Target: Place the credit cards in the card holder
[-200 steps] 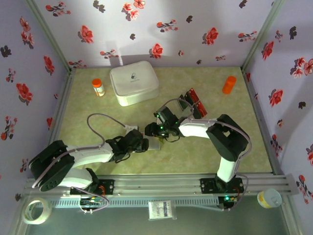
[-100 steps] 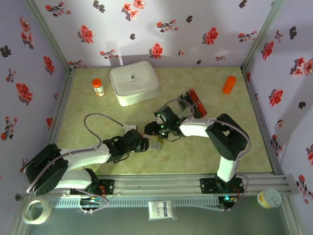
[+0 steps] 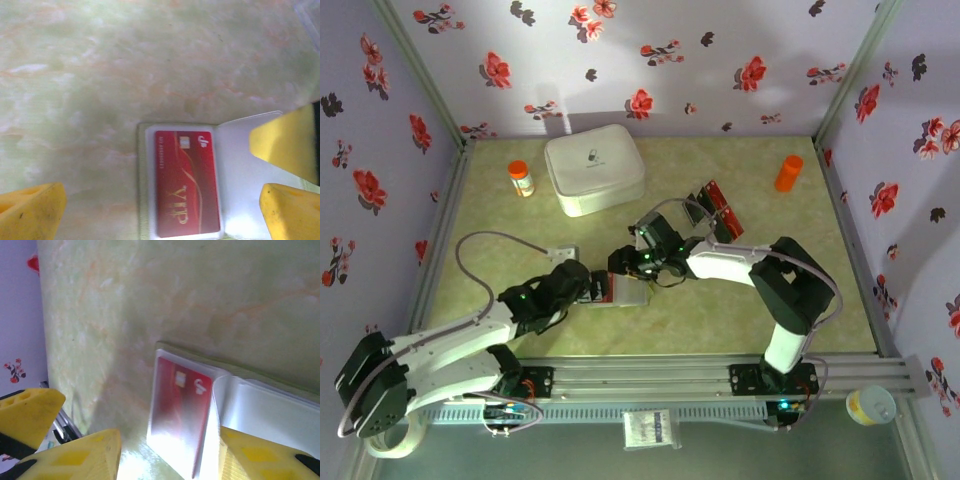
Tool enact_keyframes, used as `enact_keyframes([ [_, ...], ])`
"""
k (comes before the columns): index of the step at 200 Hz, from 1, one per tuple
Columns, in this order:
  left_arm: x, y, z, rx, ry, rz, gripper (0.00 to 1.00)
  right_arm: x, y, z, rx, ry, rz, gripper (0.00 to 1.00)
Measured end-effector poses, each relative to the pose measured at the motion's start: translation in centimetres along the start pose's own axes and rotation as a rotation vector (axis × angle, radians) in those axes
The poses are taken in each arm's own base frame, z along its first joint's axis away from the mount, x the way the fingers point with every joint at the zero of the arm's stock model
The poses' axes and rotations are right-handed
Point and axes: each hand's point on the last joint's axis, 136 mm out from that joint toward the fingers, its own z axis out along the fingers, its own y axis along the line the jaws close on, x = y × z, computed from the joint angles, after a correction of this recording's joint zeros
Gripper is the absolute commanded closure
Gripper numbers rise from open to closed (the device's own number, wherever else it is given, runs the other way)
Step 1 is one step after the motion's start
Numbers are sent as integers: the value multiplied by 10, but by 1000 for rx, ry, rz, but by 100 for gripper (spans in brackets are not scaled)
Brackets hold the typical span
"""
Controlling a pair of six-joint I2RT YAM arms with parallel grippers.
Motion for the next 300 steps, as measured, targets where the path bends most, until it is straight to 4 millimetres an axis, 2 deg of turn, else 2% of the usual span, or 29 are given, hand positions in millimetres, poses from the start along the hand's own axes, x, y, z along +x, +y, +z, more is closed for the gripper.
enact_keyframes([
  [28,-7,15,-7,-36,-19,-33,0,0,20,8,-26,9,-29,50],
  [49,-13,23,-13,-47,-39,-59,0,3,27,19,-30,25,-33,50],
  [82,-21,29,-21,-46,-69,-92,0,9,16,41,-2,60,-9,50],
  [111,-18,35,-20,-61,-63,-97,0,13,2,53,22,78,18,50],
  [178,-3,48,-12,-102,-27,-84,0,12,5,53,12,71,16,50],
  [220,2,49,-9,-109,-8,-78,0,10,4,52,12,68,18,51],
  [300,9,46,0,-109,28,-71,0,0,-2,26,2,20,36,53],
])
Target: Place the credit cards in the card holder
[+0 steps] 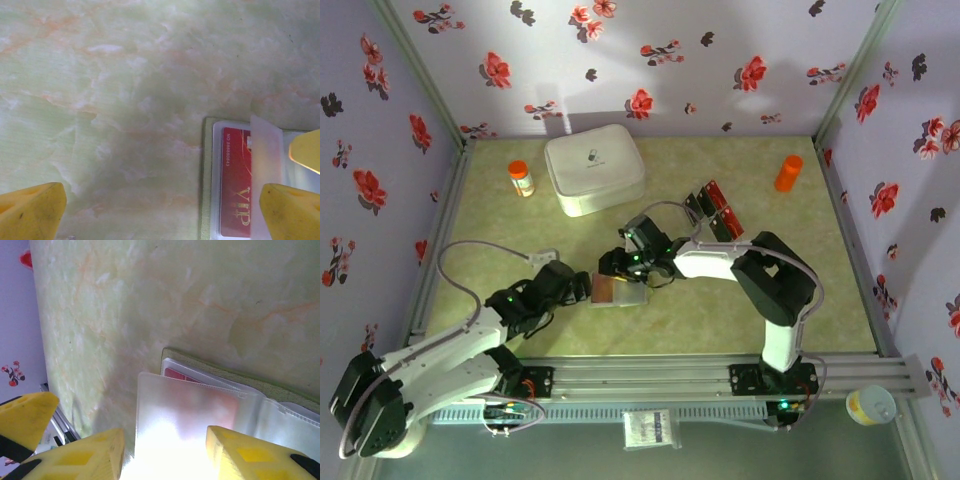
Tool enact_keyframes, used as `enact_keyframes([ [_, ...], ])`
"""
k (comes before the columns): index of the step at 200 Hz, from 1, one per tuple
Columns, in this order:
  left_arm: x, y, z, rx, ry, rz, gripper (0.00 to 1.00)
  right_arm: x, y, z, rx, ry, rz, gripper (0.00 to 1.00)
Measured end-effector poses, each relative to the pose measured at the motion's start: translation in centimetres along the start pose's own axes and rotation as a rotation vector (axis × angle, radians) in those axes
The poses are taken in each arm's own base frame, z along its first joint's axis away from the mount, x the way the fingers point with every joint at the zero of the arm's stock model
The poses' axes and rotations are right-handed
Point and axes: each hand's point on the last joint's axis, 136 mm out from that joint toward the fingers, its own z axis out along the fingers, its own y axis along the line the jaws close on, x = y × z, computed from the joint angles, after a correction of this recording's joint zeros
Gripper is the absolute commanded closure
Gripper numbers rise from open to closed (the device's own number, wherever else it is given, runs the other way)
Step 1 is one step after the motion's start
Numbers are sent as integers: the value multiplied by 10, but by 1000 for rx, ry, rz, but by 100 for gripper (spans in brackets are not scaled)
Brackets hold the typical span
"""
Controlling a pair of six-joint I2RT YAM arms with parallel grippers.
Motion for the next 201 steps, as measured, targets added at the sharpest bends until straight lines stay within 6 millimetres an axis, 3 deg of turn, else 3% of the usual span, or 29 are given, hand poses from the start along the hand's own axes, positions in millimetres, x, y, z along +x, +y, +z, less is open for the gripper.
enact_keyframes([
  [39,2,-4,4,10,15,0,0,-7,1,-10,-9,-23,1,56],
  [100,7,-9,10,12,47,18,0,-5,-2,-11,-5,-21,-5,89],
  [153,5,-16,11,26,55,35,0,3,-7,1,6,2,-4,92],
  [177,7,-16,13,20,66,40,0,11,-14,11,25,28,5,86],
  [201,10,-15,16,14,80,48,0,14,-16,17,33,41,7,87],
])
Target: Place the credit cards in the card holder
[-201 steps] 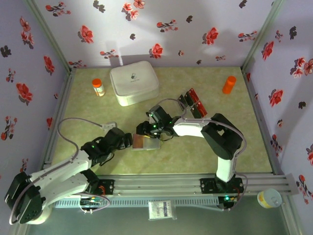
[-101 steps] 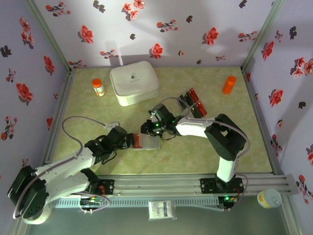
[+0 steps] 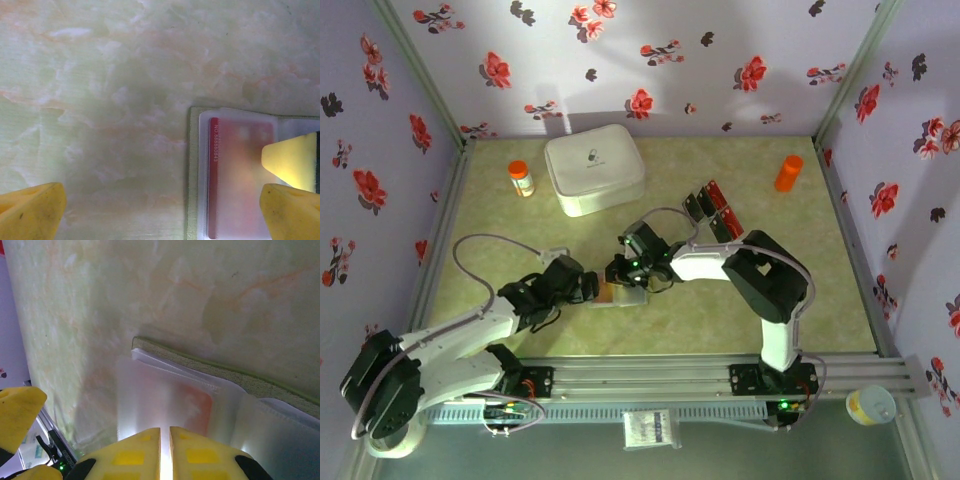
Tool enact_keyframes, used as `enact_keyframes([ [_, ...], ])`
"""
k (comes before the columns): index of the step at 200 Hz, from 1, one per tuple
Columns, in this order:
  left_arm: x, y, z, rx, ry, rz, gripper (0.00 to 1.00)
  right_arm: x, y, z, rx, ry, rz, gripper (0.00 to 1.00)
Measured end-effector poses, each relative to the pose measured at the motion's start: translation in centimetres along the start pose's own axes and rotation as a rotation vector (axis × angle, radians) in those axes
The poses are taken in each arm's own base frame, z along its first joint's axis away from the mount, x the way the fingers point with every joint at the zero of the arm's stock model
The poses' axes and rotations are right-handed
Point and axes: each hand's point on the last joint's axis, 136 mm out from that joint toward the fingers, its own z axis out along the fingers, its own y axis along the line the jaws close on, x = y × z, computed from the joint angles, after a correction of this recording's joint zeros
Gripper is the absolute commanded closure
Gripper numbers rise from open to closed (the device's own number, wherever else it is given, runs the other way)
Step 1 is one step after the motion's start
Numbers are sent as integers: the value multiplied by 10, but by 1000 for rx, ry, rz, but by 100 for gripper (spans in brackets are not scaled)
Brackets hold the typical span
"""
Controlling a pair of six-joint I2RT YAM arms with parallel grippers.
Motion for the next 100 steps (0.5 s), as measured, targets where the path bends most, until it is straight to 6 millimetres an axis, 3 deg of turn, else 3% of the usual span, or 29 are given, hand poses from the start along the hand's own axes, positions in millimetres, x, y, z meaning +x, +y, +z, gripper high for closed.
enact_keyframes([
  [100,16,2,20,-40,66,46,0,0,2,2,-4,1,-2,88],
])
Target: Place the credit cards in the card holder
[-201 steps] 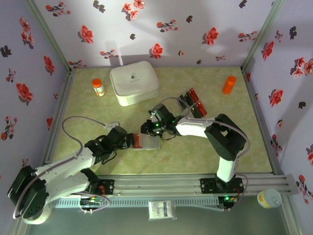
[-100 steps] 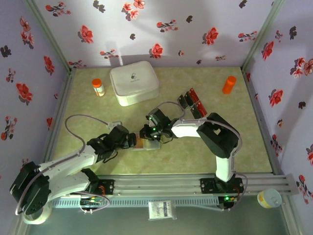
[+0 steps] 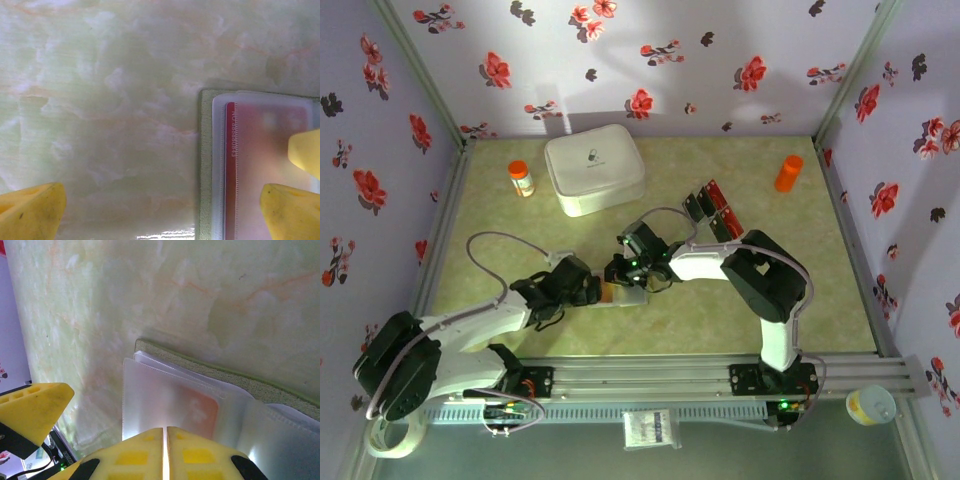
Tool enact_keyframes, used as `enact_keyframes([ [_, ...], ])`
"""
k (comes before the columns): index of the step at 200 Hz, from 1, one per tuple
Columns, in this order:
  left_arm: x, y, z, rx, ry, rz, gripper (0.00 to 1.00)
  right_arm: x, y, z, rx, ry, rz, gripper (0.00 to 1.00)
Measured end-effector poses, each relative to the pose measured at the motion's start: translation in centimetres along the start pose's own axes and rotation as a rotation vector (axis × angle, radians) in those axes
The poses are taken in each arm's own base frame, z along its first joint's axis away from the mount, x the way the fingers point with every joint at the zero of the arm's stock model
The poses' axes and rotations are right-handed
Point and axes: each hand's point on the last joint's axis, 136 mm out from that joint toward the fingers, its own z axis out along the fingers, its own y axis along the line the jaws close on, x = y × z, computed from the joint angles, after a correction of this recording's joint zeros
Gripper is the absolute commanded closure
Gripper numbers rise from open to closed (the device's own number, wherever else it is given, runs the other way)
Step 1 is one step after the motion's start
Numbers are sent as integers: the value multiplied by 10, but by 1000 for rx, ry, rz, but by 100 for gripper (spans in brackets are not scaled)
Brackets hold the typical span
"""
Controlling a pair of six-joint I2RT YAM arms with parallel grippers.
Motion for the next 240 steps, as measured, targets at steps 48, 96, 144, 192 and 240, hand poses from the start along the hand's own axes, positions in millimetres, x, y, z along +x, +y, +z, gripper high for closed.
enact_keyframes([
  [48,4,2,5,-17,16,9,0,0,1,0,0,0,-2,84],
  [96,10,6,11,-39,38,17,0,-8,18,-19,-24,-29,-22,80],
  [144,12,7,12,-44,43,19,0,-40,17,-76,9,-134,-55,68],
  [192,14,9,13,-46,45,17,0,-97,-19,-178,203,-315,-95,64],
  [240,15,10,14,-45,41,15,0,-124,-80,-259,542,-391,-129,64],
])
